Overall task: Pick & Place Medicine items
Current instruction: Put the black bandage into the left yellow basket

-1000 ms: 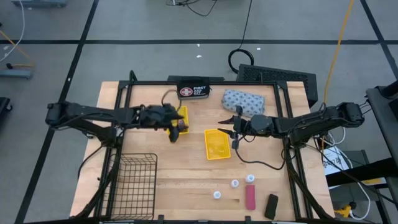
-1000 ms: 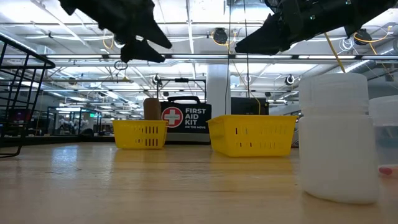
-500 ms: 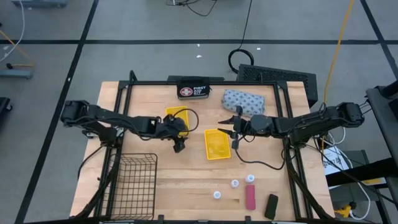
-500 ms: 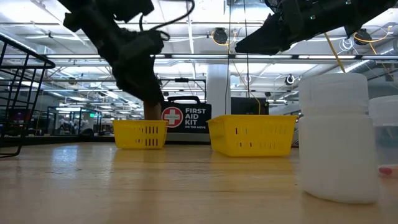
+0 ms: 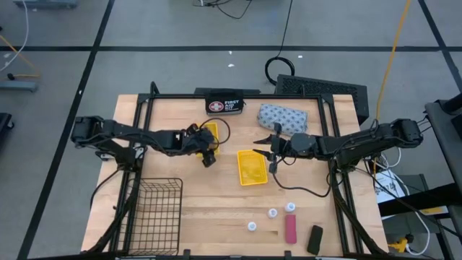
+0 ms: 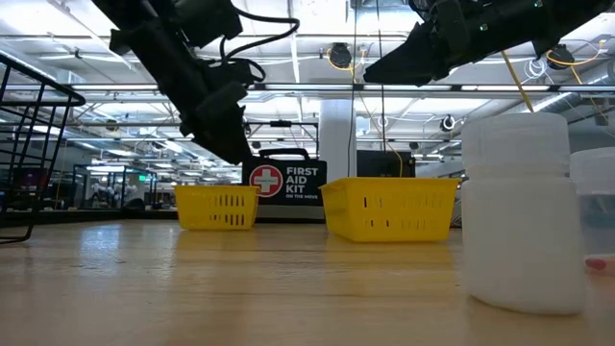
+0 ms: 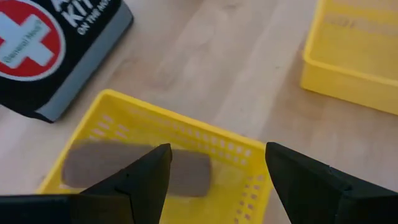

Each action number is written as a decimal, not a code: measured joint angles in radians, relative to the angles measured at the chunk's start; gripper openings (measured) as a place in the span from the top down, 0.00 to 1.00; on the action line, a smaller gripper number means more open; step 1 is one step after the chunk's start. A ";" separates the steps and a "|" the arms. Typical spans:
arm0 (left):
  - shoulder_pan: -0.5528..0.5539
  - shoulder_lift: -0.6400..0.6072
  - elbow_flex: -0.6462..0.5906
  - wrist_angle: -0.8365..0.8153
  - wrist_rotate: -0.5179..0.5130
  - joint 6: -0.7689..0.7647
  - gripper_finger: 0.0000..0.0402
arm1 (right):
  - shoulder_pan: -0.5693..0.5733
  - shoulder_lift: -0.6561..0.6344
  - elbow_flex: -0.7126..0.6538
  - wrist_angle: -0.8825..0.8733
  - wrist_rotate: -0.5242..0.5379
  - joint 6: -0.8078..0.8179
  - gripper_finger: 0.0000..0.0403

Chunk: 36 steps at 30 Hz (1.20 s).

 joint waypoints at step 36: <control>-0.202 -0.494 -0.224 0.346 -0.148 0.130 0.34 | 0.196 -0.289 0.000 -0.096 -0.258 0.087 0.71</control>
